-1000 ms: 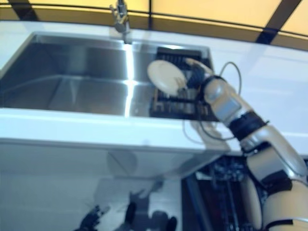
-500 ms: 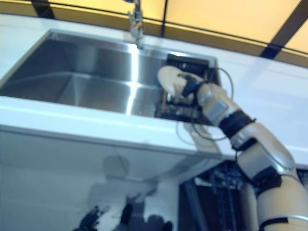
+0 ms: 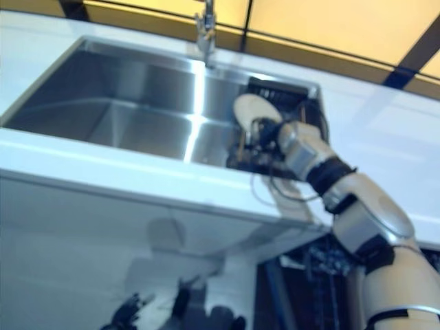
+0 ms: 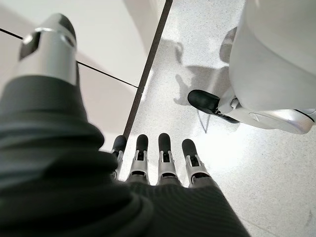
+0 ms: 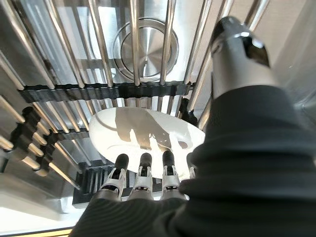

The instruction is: Take plates into dishwasher

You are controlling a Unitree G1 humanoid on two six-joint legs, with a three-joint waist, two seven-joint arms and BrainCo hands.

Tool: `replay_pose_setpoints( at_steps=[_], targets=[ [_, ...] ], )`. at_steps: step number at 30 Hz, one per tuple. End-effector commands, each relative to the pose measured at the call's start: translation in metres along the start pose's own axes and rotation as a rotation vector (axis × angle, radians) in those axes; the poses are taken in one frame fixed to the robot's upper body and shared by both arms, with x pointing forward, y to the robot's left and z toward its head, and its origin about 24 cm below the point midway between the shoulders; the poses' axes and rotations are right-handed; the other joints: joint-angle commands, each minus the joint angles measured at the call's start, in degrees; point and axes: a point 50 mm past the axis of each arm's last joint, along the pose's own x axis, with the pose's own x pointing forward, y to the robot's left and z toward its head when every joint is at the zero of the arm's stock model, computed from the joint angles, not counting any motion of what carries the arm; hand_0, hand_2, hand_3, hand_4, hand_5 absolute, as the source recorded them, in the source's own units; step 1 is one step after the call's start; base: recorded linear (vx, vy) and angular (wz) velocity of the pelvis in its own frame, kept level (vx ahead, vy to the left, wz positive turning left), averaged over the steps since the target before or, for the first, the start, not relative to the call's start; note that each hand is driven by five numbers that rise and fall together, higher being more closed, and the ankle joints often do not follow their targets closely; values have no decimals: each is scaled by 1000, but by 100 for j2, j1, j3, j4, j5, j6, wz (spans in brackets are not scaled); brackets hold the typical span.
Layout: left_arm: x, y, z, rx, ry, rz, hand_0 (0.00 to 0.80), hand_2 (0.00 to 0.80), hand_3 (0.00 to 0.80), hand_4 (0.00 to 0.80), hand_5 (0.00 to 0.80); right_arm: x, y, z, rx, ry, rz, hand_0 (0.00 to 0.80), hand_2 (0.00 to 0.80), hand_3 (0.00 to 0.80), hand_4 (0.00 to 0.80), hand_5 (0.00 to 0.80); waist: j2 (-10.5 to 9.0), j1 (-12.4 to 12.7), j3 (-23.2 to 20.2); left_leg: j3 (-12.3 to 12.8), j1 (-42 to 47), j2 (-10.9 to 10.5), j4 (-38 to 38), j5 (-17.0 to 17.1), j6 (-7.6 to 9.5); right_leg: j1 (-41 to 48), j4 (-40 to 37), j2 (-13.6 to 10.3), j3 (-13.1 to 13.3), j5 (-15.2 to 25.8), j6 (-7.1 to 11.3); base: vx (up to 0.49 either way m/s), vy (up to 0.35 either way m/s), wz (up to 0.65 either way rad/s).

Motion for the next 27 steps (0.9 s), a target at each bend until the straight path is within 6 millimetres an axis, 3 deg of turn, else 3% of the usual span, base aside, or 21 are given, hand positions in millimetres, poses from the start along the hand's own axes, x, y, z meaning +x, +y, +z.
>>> replay_pose_setpoints(
  at_steps=[1, 17, 27],
  targets=[
    [4, -1, 14, -12, -42, 6, 0, 0, 0, 0, 0, -7, -36, 8, -104, 42, -107, 0, 0, 0, 0, 0, -300, 139, -34, 300, 80, -233, -48, -281, 176, -233, -16, -226, 14, 458, 291, 0, 0, 0],
    [3, 0, 11, -28, -50, 9, 0, 0, 0, 0, 0, -15, -60, -14, -66, 146, -204, 0, 0, 0, 0, 0, -255, 104, 6, 307, 38, -239, -48, -276, 175, -292, -16, -233, 82, 471, 297, 0, 0, 0],
    [2, 3, 8, -46, -40, 25, 0, 0, 0, 0, 0, -17, -64, -13, -29, 122, -222, 0, 0, 0, 0, 0, -247, 74, -5, 336, 74, -225, -48, -292, 177, -284, -16, -232, 113, 474, 294, 0, 0, 0]
  ],
)
